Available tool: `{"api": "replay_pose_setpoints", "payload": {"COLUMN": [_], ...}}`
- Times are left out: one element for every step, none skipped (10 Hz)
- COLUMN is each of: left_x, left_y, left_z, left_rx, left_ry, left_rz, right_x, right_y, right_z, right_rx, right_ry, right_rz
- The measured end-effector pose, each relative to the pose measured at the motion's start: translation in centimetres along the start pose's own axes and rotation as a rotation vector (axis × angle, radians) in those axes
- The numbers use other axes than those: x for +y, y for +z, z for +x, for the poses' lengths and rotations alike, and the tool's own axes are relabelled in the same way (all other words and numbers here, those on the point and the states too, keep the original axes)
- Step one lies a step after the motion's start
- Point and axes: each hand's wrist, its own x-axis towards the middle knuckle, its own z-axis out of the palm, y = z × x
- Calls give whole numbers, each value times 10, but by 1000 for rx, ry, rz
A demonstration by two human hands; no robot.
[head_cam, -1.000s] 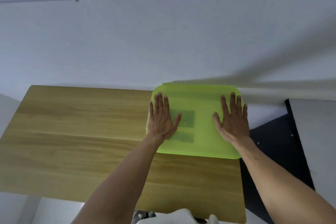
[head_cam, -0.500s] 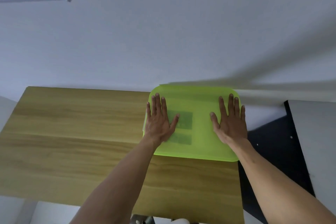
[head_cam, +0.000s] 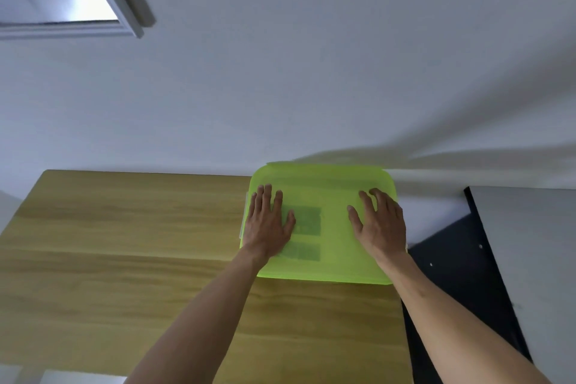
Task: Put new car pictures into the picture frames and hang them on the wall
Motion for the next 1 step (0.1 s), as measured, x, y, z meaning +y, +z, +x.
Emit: {"api": "replay_pose_setpoints", "payload": {"left_x": [-4], "left_y": [-6], "left_z": [3], "left_rx": [-46], "left_ry": [33], "left_rz": [-87], "right_x": [-2], "right_y": [-1], "right_z": [-10], "right_rx": [-111], "right_ry": [12], "right_rz": [17]}}
